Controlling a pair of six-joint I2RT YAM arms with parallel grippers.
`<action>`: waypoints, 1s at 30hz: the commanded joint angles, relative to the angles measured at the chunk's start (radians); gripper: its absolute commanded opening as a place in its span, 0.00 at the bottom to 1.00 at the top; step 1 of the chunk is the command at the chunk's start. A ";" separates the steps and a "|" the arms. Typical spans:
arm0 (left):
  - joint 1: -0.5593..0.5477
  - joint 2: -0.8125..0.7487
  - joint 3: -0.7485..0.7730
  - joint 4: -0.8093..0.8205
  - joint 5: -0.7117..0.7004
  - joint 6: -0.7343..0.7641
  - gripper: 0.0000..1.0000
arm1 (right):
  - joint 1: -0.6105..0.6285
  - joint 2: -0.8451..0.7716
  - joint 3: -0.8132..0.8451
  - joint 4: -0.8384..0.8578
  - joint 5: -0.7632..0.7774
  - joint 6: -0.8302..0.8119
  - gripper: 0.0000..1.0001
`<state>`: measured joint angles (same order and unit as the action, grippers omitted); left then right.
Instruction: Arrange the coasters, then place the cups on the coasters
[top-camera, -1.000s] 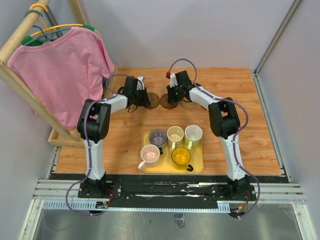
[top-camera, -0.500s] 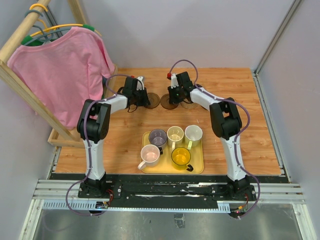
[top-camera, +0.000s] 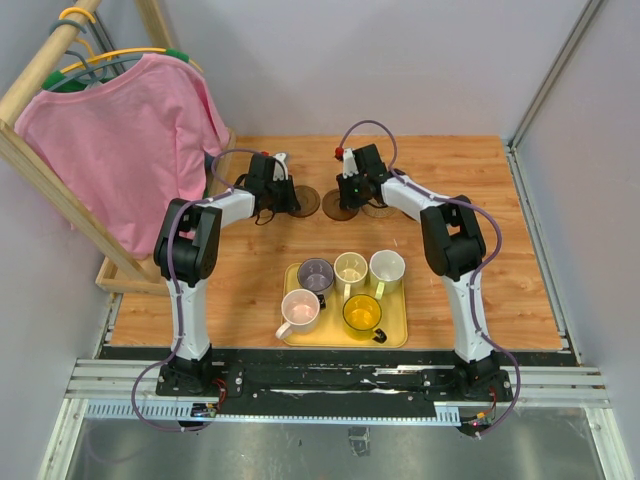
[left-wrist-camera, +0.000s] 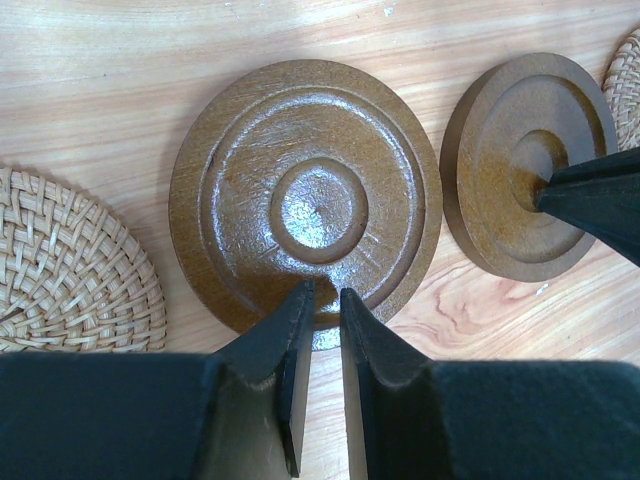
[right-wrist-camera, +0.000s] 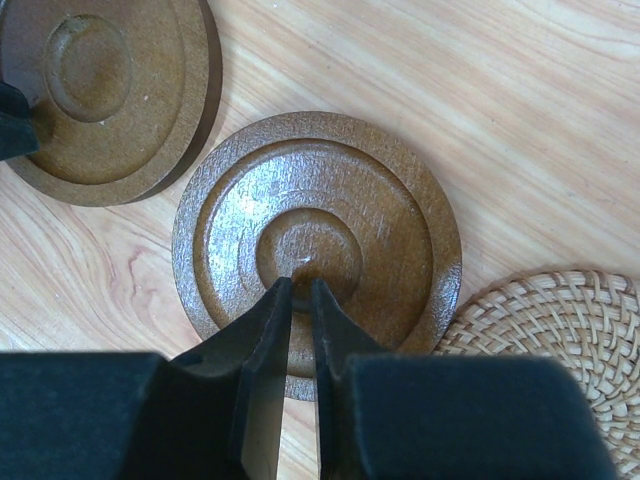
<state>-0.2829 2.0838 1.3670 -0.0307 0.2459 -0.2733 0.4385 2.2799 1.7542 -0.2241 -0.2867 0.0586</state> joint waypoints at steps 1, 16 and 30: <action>0.001 -0.017 -0.026 -0.054 -0.018 0.018 0.22 | 0.008 0.022 0.038 -0.084 0.012 -0.026 0.15; 0.001 -0.031 -0.021 -0.044 0.010 0.016 0.22 | 0.013 0.023 0.142 -0.085 -0.059 -0.029 0.20; 0.001 -0.139 -0.031 0.010 0.092 0.008 0.22 | 0.006 -0.148 0.008 -0.066 0.072 -0.022 0.19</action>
<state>-0.2829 2.0235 1.3502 -0.0536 0.2939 -0.2703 0.4385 2.2204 1.8221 -0.2955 -0.2882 0.0437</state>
